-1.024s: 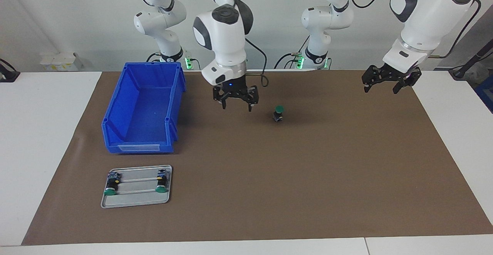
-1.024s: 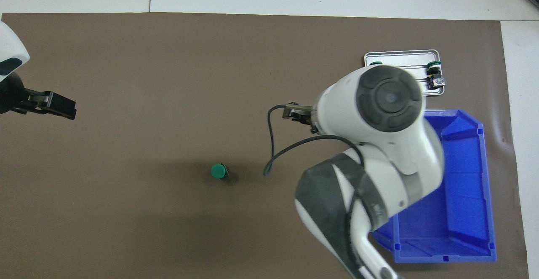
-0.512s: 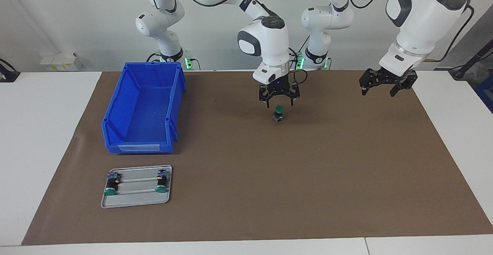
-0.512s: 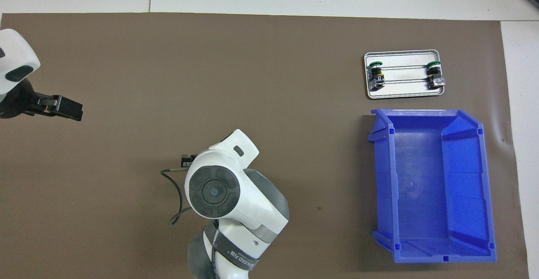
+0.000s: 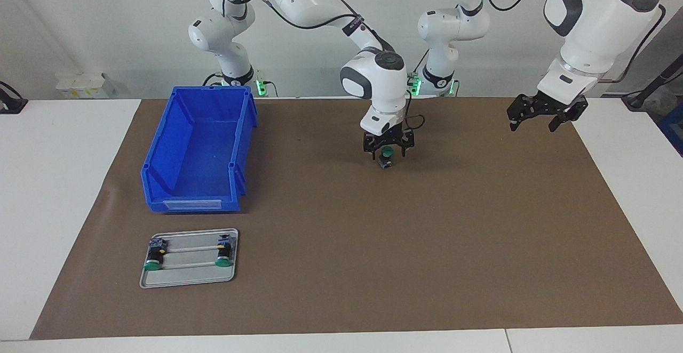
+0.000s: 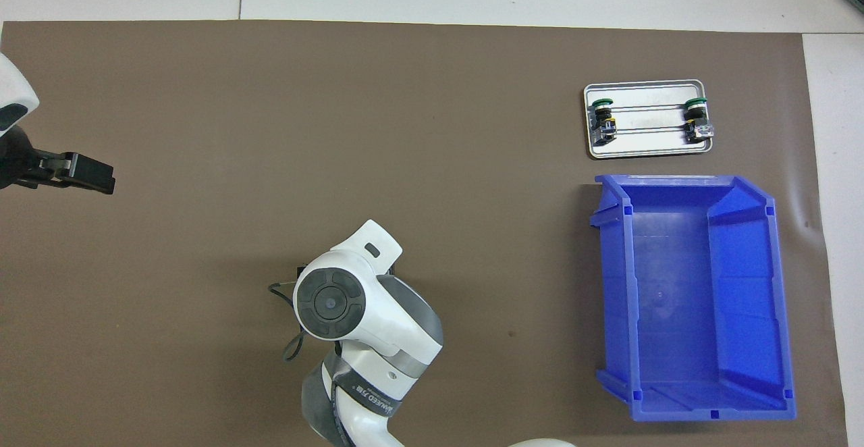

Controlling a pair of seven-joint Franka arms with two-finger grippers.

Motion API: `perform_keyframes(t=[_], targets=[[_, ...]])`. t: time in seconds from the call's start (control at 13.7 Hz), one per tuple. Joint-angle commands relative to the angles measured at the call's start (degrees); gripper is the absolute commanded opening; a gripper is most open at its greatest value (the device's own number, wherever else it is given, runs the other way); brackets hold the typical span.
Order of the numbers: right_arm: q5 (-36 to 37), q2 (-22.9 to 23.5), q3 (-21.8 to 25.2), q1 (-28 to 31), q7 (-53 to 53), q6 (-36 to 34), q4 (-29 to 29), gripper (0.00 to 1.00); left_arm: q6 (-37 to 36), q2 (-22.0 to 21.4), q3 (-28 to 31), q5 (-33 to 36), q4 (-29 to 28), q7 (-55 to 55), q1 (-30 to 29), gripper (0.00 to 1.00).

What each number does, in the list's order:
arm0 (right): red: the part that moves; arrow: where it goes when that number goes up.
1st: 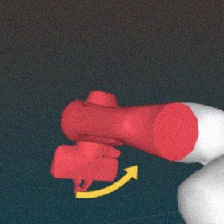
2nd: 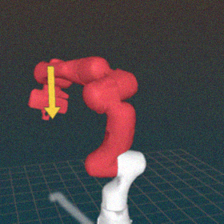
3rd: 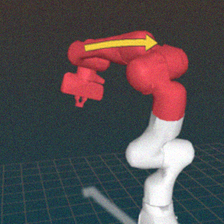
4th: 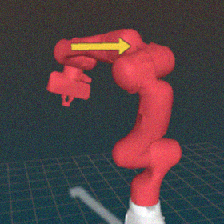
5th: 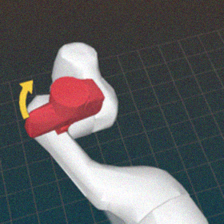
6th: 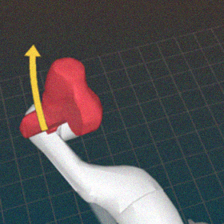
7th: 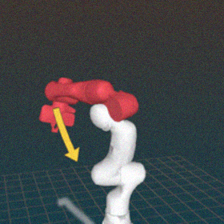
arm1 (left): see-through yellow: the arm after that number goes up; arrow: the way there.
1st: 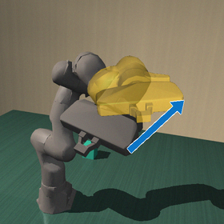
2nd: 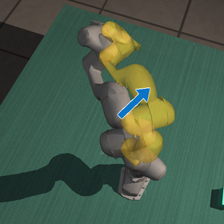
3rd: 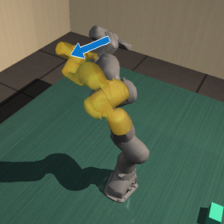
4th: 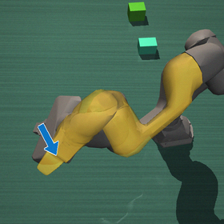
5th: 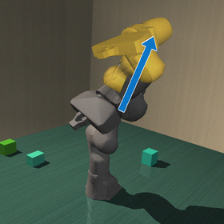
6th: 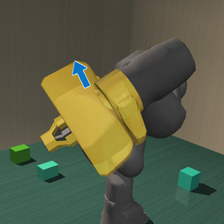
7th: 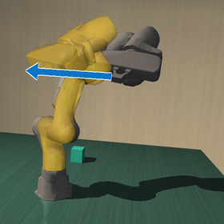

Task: Place and press button with both arms
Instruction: 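Grasp the green button with the right gripper, then carry the green button over the blue bin with the right gripper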

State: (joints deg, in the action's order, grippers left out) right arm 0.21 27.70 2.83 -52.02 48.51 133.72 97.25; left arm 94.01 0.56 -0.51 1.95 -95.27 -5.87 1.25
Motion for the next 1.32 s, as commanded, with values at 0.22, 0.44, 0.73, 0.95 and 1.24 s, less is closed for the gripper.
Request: perform_keyframes(t=[0.22, 0.44, 0.73, 0.95, 1.24], targets=[[-1.0, -2.21, 0.15, -0.46, -2.28, -1.62, 2.42, 0.45, 1.0, -1.62, -0.28, 1.04, -2.02, 0.25, -0.28, 1.0], [-1.0, -2.12, 0.15, 0.07, -3.6, -3.37, 2.07, 0.0, 0.91, -1.7, -0.28, 1.04, -2.02, 0.33, -0.2, 1.0], [-1.0, -5.71, 0.68, 2.26, -3.51, -7.06, 1.28, 0.0, 1.0, -1.62, -0.28, 1.04, -2.02, 0.25, -0.2, 1.0], [-0.57, -12.82, 0.68, 8.4, -6.92, -12.24, 1.37, 0.0, 1.0, -1.7, -0.28, 1.04, -2.02, 0.33, -0.2, 1.0], [-0.57, -19.07, 0.68, 20.43, -17.45, -17.87, 2.15, 0.0, 1.0, -1.7, -0.28, 1.04, -2.02, 0.25, -0.2, 1.0]])
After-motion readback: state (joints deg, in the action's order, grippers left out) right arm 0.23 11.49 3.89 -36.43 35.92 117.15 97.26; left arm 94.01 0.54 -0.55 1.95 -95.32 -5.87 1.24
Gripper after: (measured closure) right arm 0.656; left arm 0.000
